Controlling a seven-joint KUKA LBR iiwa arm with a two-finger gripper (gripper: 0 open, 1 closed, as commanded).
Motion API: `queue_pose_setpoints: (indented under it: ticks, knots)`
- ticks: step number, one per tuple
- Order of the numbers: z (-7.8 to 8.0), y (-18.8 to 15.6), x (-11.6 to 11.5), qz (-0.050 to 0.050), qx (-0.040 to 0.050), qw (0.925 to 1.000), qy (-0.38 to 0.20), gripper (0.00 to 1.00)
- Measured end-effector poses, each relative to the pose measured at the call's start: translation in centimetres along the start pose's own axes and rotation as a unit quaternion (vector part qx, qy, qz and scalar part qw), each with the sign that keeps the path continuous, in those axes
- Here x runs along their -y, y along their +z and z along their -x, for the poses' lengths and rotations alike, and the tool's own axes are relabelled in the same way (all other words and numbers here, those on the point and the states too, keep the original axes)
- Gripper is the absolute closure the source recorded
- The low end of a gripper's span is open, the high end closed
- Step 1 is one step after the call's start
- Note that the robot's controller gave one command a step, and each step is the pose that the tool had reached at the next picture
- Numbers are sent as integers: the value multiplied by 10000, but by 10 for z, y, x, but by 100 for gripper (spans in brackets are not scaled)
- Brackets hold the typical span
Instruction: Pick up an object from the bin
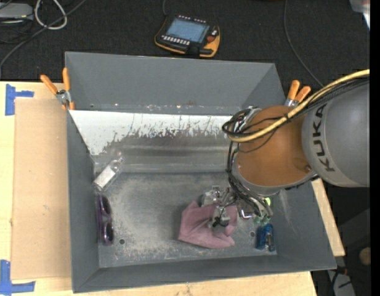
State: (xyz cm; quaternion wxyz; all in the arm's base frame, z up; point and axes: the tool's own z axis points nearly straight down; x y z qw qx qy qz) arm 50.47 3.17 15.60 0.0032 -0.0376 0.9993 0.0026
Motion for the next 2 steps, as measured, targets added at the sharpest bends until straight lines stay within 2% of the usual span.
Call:
queue_pose_setpoints:
  ticks: [1, 2]
  knots:
    - [3, -96, -25, 15, -43, 9998, 189, 100]
    - [-1, -67, -20, 12, -22, 9999, 132, 100]
